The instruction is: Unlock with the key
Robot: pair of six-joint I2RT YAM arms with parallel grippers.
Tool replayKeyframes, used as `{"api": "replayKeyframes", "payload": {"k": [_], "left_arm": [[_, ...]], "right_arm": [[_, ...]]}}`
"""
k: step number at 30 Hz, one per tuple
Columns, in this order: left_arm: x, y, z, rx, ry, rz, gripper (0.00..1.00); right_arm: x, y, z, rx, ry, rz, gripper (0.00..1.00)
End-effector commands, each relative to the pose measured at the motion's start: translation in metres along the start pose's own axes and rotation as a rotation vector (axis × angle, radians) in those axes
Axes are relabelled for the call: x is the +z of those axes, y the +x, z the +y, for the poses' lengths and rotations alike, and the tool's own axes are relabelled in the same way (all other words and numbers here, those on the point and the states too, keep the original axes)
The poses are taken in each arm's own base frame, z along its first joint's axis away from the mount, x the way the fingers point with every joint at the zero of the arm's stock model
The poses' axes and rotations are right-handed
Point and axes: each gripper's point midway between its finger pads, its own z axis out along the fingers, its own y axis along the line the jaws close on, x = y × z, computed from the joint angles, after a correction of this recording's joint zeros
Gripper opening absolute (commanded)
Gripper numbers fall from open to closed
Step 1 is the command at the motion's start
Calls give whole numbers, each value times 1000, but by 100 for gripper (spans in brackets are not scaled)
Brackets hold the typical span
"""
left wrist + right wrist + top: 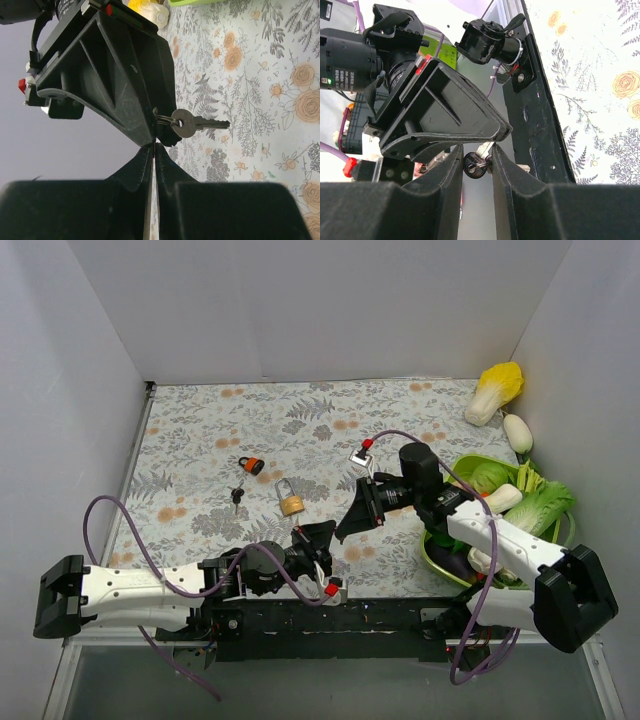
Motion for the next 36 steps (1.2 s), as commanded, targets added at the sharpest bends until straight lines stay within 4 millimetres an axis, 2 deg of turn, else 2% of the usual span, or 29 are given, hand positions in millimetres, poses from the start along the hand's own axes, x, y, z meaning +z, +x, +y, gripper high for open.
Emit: {"api": "replayKeyframes", "payload": {"k": [1, 3, 10, 14, 16, 17, 19, 20, 23, 26, 31, 33, 34, 35, 36], "left_arm": [[-6, 15, 27, 82, -121, 84, 0], [-7, 13, 30, 79, -122, 79, 0], [-10, 22, 20, 109, -112, 98, 1], [-11, 29, 14, 115, -117, 113, 0], [-16, 30, 17, 134, -177, 93, 0], [-17, 28, 17, 136, -188, 77, 0], [-20, 25, 21, 87, -201, 53, 0], [-20, 23, 21, 65, -197, 42, 0], [-23, 14, 25, 16, -205, -16, 0], [-26, 8, 24, 36, -202, -59, 0], [-26, 5, 17, 111, -163, -82, 0], [-27, 2, 19, 124, -151, -87, 0], [-26, 4, 14, 131, -119, -79, 0], [-26, 4, 13, 134, -111, -76, 0], [-25, 3, 15, 135, -107, -77, 0]], "right_arm": [[-1, 13, 12, 42, -81, 75, 1], [0, 12, 11, 45, -84, 78, 1], [1, 11, 9, 76, -88, 73, 1], [3, 12, -1, 93, -62, 57, 1], [4, 13, -6, 101, -56, 50, 1], [4, 13, -6, 99, -58, 48, 4], [4, 13, -4, 76, -72, 37, 18], [2, 13, 2, 53, -87, 34, 34], [-2, 11, 17, -54, -124, 21, 57], [-4, 7, 22, -139, -131, 14, 64], [-5, 3, 32, -192, -168, 13, 67], [-8, -4, 34, -211, -161, -5, 68], [-10, -6, 33, -212, -151, -13, 68], [-15, -17, 34, -225, -129, -41, 72], [-18, -21, 28, -272, -104, -51, 72]]}}
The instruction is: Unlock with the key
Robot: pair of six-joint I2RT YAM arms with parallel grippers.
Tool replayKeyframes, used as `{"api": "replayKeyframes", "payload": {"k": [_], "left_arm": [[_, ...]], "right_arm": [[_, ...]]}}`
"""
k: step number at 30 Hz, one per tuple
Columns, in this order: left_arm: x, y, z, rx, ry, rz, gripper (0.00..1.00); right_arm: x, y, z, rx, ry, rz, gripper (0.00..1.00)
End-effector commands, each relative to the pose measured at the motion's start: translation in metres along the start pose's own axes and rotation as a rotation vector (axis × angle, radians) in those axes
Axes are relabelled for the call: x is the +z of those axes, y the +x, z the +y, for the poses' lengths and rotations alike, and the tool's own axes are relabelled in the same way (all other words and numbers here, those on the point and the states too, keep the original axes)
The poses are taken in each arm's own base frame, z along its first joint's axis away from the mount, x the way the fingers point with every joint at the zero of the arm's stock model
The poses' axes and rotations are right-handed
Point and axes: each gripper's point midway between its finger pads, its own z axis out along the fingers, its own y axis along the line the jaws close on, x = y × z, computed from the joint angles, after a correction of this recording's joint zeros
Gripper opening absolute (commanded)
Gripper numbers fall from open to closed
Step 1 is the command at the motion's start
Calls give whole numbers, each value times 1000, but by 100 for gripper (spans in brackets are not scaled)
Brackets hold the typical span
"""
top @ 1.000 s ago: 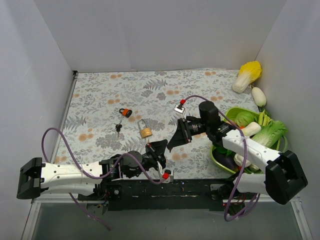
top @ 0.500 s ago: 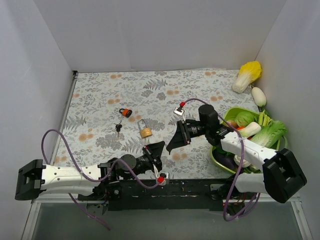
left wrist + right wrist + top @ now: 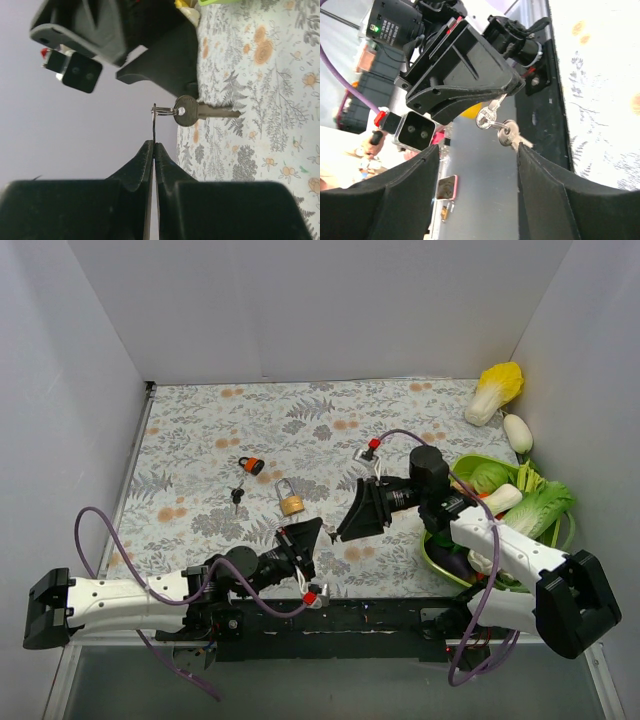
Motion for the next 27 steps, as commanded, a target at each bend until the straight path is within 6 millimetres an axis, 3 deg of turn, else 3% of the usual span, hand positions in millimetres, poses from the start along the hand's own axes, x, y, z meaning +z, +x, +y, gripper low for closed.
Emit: {"api": "replayKeyframes", "payload": {"k": [1, 3, 5, 9, 16, 27], "left_arm": [[0, -4, -1, 32, 55, -16, 0], [1, -6, -4, 39, 81, -24, 0], [3, -8, -3, 41, 88, -30, 0], [6, -10, -6, 58, 105, -35, 0], [9, -15, -6, 60, 116, -53, 0], [7, -10, -9, 74, 142, -28, 0]], "right_arm": [[-16, -27, 7, -134, 55, -44, 72], [-24, -45, -4, -172, 163, -84, 76], [-27, -40, -16, -169, 221, -52, 77], [-19, -37, -9, -144, 155, -37, 77], [17, -13, 5, -177, 53, 57, 73], [23, 0, 2, -114, 35, 95, 63]]}}
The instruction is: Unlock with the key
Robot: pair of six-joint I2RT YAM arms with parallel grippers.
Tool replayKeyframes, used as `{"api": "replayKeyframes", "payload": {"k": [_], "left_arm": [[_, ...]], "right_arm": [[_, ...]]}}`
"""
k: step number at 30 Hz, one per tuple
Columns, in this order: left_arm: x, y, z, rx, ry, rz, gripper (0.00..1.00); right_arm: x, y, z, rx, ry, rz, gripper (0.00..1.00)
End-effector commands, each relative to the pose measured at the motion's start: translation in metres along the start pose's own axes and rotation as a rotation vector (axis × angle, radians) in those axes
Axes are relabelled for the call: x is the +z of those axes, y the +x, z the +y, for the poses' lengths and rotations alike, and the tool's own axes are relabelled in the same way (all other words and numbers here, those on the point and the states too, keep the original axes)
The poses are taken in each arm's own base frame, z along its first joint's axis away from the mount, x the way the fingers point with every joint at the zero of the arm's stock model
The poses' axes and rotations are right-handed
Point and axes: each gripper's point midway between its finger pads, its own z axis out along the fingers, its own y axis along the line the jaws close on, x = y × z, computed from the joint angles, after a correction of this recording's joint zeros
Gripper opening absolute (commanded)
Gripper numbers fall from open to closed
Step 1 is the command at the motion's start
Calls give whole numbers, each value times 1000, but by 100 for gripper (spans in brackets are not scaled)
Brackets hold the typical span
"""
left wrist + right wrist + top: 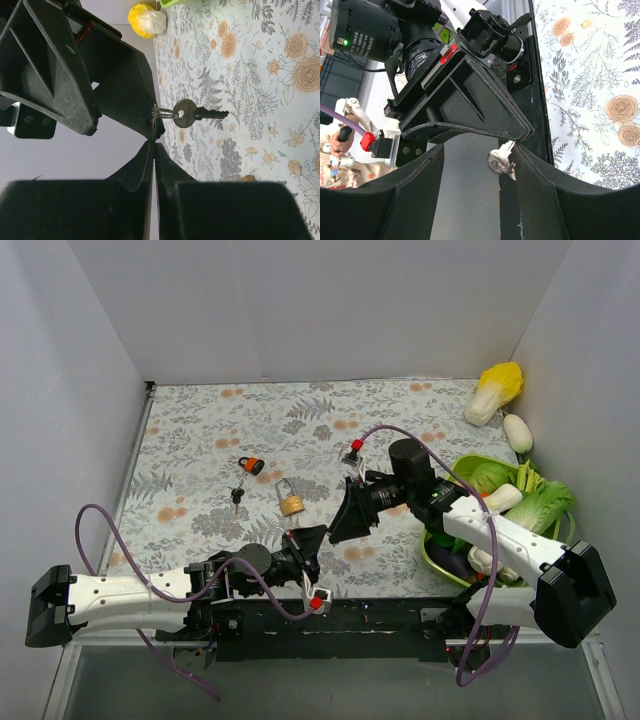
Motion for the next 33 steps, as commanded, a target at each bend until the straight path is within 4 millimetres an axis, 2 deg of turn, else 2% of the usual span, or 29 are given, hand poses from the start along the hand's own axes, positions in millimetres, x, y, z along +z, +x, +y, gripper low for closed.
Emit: {"api": "replayKeyframes", "payload": {"k": [1, 10, 22, 30, 31, 33], "left_arm": [[-2, -4, 20, 0, -37, -10, 0], [-4, -2, 17, 6, -28, -2, 0], [-5, -2, 16, 7, -18, -2, 0], [-5, 3, 12, 13, -16, 18, 0], [-5, 4, 9, 18, -14, 22, 0], [-5, 6, 10, 12, -33, 35, 0]], "right_arm": [[3, 10, 7, 17, -35, 43, 63], [2, 24, -9, 92, 52, 78, 56], [7, 8, -3, 70, -3, 43, 42], [6, 13, -4, 94, -3, 49, 20], [6, 14, -4, 94, -3, 48, 12], [6, 15, -3, 97, -3, 48, 2]]}}
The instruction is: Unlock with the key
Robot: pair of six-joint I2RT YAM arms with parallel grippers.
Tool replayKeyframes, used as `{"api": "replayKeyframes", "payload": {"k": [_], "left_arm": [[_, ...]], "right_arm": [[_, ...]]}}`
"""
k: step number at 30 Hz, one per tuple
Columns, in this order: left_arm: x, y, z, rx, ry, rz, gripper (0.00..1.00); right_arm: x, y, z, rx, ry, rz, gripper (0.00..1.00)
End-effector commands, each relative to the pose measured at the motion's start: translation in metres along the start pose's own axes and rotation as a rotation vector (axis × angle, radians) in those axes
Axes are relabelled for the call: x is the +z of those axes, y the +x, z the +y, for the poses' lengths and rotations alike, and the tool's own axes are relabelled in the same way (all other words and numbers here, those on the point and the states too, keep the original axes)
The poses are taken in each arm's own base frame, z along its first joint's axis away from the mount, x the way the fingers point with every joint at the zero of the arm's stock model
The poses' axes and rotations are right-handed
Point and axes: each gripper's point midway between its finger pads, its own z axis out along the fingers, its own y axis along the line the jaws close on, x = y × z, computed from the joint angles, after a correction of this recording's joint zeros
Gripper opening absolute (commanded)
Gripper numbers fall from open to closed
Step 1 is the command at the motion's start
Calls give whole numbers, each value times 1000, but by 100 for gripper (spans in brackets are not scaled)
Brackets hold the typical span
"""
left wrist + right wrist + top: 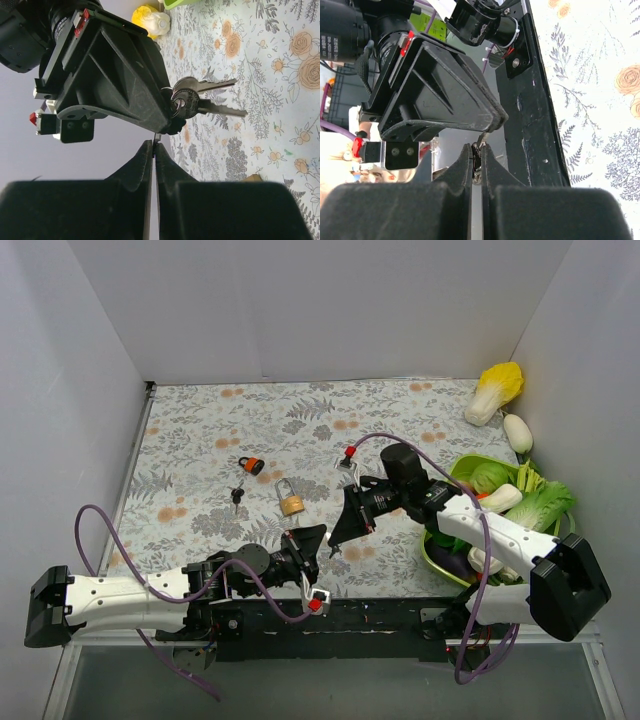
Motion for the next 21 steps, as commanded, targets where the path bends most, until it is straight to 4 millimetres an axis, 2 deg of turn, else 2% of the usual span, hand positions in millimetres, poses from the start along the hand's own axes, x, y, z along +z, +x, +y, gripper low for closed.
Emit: {"api": "replayKeyframes", "payload": {"k": [1, 2, 4, 6, 7, 8, 9, 10, 11, 13, 15, 17, 18, 20, 21], "left_arm": [[-2, 7, 9, -23, -47, 35, 11], [-2, 6, 13, -39, -74, 35, 21], [-4, 12, 19, -79, -105, 70, 51], [-5, 14, 27, -183, -120, 90, 68], [-6, 15, 29, -230, -116, 101, 73], [-6, 15, 18, -343, -73, 117, 80], [-5, 10, 33, -408, -84, 112, 82], [-4, 8, 33, -478, -74, 112, 84], [-4, 5, 24, -584, -33, 125, 84], [-2, -3, 35, -708, -38, 120, 85], [0, -13, 28, -875, -1, 104, 86], [2, -21, 26, -970, 34, 75, 86], [2, -26, 26, -1057, 39, 64, 90], [4, -15, 26, -1182, 27, 81, 92], [6, -20, 24, -1239, 74, 43, 92]], "right_arm": [[-1, 0, 10, -43, -41, -3, 1], [-1, -1, 8, -44, -32, -10, 1], [-3, 0, 5, -45, -18, -24, 1], [-6, -3, 0, -49, 2, -52, 1], [-7, -3, 0, -57, 5, -63, 1], [-8, -2, -4, -55, 19, -74, 1], [-9, -3, -5, -64, 27, -84, 1], [-12, -6, -5, -78, 37, -102, 1], [-13, -7, -9, -80, 57, -116, 1], [-17, -12, -12, -107, 89, -149, 1], [-20, -15, -15, -115, 111, -171, 1], [-25, -19, -19, -132, 148, -198, 1], [-27, -21, -19, -140, 162, -211, 1], [-31, -23, -26, -155, 210, -227, 1], [-32, -23, -26, -164, 225, -236, 1]]}}
